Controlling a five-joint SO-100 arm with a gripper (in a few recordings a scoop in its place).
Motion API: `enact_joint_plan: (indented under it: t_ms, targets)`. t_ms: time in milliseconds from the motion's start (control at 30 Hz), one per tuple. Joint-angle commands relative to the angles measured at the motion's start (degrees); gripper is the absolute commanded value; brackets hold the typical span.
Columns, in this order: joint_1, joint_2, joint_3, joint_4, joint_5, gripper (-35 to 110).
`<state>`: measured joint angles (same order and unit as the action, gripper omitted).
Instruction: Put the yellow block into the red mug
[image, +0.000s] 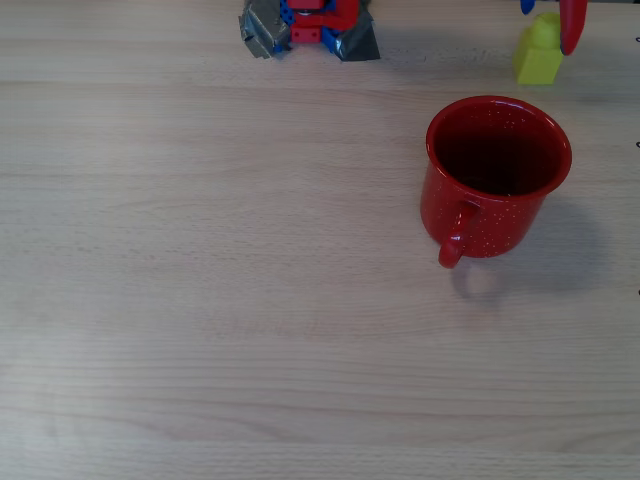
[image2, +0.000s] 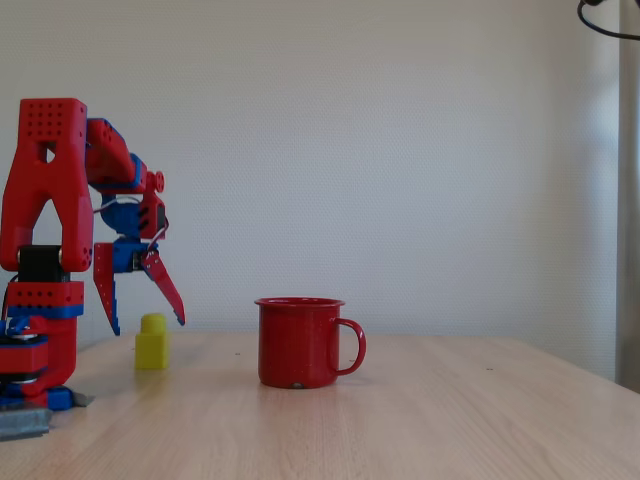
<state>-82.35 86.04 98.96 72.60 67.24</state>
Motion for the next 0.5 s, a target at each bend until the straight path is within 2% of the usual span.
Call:
enact_joint_plan:
  t_ms: [0,467]
  targets:
    - [-3.6,0.7,-4.0,-0.4,2.0,35]
    - [-2.0,-7.1,-9.0,-1.0,3.8,36]
